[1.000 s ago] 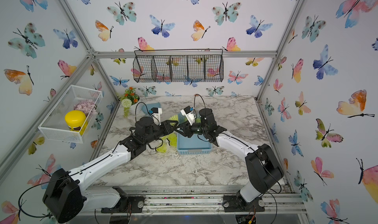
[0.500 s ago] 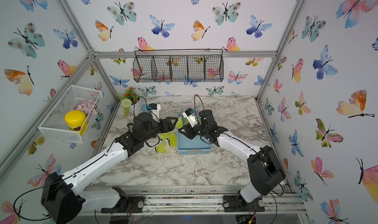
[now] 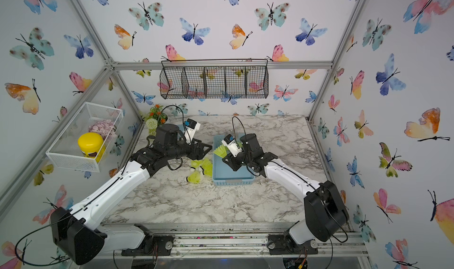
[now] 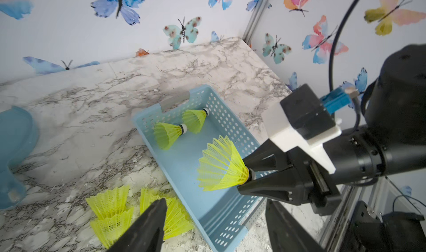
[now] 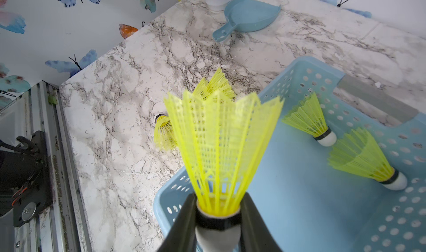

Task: Put the shuttlecocks into the storage box
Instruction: Place the shuttlecock in the storage box.

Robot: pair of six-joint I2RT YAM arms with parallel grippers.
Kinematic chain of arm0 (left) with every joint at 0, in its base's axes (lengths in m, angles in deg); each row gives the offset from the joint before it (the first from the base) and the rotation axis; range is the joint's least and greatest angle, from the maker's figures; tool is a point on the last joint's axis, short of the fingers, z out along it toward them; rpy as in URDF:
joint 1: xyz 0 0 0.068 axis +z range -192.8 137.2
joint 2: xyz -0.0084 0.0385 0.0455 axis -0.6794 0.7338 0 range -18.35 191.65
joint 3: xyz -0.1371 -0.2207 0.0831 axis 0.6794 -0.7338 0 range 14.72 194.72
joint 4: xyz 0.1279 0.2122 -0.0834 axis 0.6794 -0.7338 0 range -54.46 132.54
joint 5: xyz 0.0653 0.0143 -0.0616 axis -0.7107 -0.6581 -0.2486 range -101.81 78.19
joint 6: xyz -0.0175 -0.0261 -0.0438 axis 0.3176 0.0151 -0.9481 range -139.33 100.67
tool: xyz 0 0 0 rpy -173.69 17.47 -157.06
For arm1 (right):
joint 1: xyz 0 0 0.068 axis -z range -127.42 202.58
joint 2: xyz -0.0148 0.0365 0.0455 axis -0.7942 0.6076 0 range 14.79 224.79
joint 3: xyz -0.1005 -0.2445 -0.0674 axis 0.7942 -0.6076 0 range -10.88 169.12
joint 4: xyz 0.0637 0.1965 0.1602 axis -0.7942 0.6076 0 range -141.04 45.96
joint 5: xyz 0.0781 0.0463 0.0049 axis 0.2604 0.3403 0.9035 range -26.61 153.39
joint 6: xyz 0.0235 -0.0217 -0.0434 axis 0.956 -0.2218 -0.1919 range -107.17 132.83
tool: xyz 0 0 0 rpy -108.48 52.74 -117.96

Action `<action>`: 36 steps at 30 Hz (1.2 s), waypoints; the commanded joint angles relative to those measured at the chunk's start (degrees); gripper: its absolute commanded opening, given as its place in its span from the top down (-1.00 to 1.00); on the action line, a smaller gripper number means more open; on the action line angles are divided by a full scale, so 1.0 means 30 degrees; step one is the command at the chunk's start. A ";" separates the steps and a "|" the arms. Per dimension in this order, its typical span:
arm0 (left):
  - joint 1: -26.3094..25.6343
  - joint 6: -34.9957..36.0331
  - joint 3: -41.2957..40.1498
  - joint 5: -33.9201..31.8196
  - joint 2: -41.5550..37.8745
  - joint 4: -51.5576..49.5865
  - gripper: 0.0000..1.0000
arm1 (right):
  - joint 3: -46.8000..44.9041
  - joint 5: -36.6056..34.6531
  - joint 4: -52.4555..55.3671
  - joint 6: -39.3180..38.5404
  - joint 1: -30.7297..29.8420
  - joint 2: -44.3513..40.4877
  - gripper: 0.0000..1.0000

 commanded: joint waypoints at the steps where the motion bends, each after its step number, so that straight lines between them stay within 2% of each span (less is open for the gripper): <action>1: 0.0029 0.2049 0.0775 0.3406 0.0986 -0.1644 -0.34 | 0.0271 0.0650 0.0806 -0.1057 -0.0096 -0.0408 0.40; 8: 0.0028 0.2595 0.1607 0.4442 0.2287 -0.2180 -0.20 | 0.0533 0.1443 0.1455 -0.1714 -0.0111 -0.0263 0.39; 18: 0.0027 0.2670 0.1861 0.4771 0.3522 -0.2201 -0.15 | 0.0330 0.2609 0.1279 -0.1870 -0.0109 -0.0527 0.38; 20: 0.0012 0.2703 0.1917 0.5093 0.3807 -0.2201 -0.04 | 0.0330 0.2642 0.1275 -0.1899 -0.0118 -0.0527 0.38; 22: 0.0029 0.2645 0.2048 0.5208 0.4063 -0.2257 0.18 | 0.0301 0.2556 0.1320 -0.1899 -0.0107 -0.0498 0.38; 27: 0.0029 0.2664 0.2243 0.5837 0.4450 -0.2435 0.43 | 0.0271 0.2192 0.1302 -0.1899 -0.0110 -0.0468 0.38; 29: 0.0029 0.2672 0.2272 0.5846 0.4538 -0.2463 0.66 | 0.0271 0.2035 0.1311 -0.1877 -0.0110 -0.0457 0.35; 30: 0.0025 0.2671 0.2313 0.5857 0.4571 -0.2486 0.76 | 0.0271 0.1902 0.1333 -0.1871 -0.0111 -0.0463 0.31; 32: 0.0029 0.2629 0.2374 0.5878 0.4604 -0.2523 0.98 | 0.0220 0.1414 0.1352 -0.1841 -0.0095 -0.0497 0.12; 36: 0.0025 0.1902 0.2420 0.5908 0.4561 -0.2107 1.00 | -0.0193 0.0099 0.0839 -0.1422 -0.0093 -0.0886 -0.17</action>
